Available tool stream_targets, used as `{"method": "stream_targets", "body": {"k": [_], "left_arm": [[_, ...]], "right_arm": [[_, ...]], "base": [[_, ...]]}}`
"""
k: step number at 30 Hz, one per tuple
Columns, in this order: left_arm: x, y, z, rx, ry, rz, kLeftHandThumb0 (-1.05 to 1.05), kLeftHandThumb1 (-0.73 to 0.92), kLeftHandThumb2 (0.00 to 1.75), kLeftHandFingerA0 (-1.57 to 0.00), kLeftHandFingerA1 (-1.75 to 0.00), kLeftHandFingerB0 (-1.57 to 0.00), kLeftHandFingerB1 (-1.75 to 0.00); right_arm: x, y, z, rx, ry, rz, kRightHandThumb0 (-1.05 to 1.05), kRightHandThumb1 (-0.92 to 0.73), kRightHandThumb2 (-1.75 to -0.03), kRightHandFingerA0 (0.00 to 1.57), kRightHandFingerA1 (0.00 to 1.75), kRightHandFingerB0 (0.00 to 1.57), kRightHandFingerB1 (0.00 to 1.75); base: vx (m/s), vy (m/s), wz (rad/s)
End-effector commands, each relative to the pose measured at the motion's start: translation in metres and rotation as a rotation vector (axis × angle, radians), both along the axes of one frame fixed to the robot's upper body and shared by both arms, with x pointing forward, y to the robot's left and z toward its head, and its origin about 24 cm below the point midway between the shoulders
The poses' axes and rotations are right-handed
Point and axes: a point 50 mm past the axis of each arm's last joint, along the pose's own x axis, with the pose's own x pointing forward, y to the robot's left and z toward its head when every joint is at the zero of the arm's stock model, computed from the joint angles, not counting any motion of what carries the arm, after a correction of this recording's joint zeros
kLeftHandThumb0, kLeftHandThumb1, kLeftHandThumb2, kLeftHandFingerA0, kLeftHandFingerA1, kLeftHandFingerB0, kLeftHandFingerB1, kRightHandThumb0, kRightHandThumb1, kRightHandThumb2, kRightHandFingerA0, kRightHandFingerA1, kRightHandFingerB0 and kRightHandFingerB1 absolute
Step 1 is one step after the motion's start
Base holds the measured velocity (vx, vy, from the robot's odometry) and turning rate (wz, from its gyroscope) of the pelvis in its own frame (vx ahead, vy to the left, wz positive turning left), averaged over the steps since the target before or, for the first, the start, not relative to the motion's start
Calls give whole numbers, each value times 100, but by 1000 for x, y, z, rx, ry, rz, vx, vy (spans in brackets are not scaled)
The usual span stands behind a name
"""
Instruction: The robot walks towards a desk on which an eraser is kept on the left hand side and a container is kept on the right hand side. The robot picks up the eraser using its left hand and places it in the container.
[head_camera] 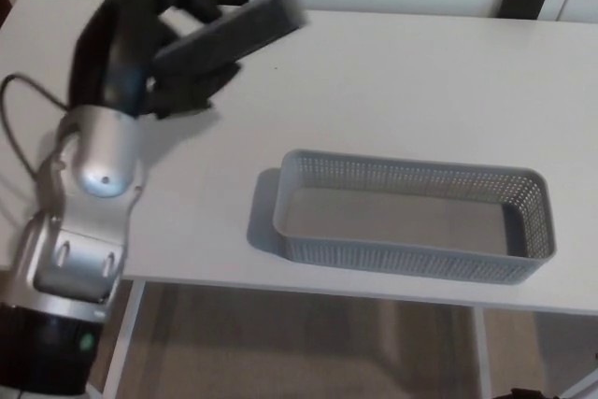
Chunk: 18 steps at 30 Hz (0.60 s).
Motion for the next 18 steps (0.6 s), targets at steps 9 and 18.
{"method": "stream_targets", "body": {"k": [9,18], "left_arm": [[-17,-93,-12,414,-34,-434,-41,64,57,-77,-175,-53,-174],[-11,-101,-35,648,156,-453,-92,48,88,0,0,0,-2]], "right_arm": [[3,0,3,-36,14,56,-25,-65,-59,58,50,43,41],[4,4,5,-31,6,81,-25,-65,-59,57,50,41,41]], "base": [[0,0,0],[0,0,0]]}}
